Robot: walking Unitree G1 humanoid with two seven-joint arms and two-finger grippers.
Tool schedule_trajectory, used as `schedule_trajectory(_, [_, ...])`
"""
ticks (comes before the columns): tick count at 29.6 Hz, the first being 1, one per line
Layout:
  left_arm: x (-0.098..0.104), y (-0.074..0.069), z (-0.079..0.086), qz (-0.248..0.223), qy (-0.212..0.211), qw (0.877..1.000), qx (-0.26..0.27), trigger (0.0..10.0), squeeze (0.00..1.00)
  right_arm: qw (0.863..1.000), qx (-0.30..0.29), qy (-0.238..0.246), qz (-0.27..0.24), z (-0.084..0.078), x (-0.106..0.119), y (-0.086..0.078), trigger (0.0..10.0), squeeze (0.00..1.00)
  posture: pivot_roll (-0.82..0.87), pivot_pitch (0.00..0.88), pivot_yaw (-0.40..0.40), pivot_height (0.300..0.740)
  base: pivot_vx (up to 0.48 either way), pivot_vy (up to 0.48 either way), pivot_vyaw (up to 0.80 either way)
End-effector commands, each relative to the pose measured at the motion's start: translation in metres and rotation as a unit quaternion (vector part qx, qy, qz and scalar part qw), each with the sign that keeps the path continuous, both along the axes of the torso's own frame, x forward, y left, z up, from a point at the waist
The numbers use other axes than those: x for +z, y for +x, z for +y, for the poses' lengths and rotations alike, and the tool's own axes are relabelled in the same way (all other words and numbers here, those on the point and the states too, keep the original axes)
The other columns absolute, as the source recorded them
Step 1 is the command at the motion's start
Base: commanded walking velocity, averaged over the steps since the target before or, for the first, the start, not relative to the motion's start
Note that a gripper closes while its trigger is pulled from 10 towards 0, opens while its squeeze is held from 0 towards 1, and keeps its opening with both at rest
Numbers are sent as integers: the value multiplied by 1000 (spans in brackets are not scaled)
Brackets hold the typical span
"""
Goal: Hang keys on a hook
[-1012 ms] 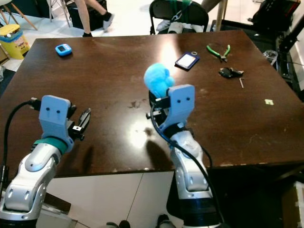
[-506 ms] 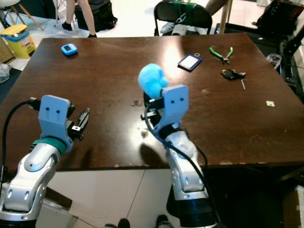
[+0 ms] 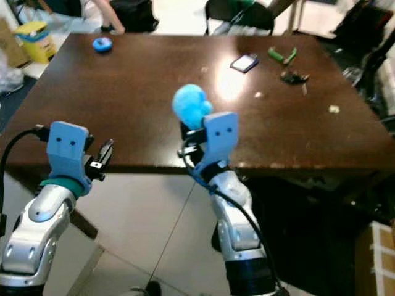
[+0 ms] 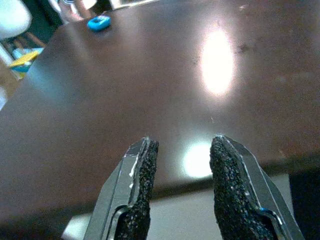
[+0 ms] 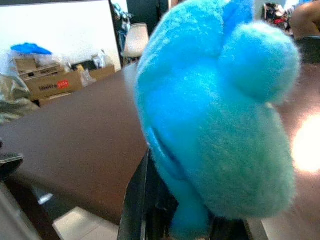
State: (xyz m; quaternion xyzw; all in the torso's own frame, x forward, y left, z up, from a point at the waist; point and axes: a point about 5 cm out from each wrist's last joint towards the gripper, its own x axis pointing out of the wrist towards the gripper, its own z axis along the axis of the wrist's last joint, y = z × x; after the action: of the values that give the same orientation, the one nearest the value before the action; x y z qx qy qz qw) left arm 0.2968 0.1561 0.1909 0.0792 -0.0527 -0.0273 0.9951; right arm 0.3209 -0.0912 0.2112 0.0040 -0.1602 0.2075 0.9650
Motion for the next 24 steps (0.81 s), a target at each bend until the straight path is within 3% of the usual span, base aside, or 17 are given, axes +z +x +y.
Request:
schedule_trajectory(1, [-3, -1, -1, 8, -2, 1000, -2, 10000, 0, 1000, -2, -11, 0, -1, -3, -1, 10000, 0, -60, 82, 94, 740, -424, 0, 0])
schedule_trajectory(12, [-4, -1, -2, 8, -2, 1000, -1, 10000, 0, 1000, 9, -22, 1, 2, -5, -2, 10000, 0, -62, 82, 95, 740, -420, 0, 0])
schedule_trajectory(19, [-3, -1, -3, 10, -3, 1000, -2, 10000, 0, 999, 20, -24, -6, 4, -2, -4, 10000, 0, -62, 82, 95, 740, -170, 0, 676])
schedule_trajectory(24, [5, -1, -15, 24, -10, 999, -25, 10000, 0, 999, 29, -13, -39, 9, 19, -4, 10000, 0, -61, 81, 96, 740, 0, 0, 789])
